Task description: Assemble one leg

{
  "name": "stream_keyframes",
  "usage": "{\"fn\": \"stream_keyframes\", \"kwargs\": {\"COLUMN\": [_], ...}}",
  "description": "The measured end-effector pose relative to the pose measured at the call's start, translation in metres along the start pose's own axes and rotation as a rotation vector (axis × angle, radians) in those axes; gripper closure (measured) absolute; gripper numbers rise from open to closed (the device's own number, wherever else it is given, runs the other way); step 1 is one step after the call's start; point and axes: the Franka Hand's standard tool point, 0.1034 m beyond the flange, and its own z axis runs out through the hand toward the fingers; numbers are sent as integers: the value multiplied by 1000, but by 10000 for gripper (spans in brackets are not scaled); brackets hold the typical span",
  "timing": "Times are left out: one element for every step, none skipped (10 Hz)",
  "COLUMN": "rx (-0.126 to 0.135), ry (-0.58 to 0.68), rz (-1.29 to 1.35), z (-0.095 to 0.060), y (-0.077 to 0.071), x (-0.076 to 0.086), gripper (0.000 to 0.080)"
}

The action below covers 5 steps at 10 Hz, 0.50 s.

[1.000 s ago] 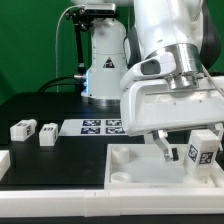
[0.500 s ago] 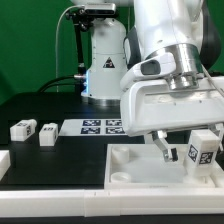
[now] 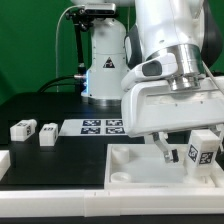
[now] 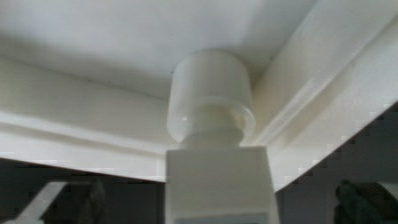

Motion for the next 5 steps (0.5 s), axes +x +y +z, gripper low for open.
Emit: {"fn": "stream_keyframes", "kwargs": {"rx": [26, 37, 50, 78, 96], "ry": [-120, -192, -261, -388, -461], "rz": [23, 28, 32, 40, 41], "z": [-5, -12, -13, -16, -18], "y": [-5, -8, -11, -15, -15], "x": [2, 8, 7, 5, 12], "gripper": [150, 150, 150, 150, 150]}}
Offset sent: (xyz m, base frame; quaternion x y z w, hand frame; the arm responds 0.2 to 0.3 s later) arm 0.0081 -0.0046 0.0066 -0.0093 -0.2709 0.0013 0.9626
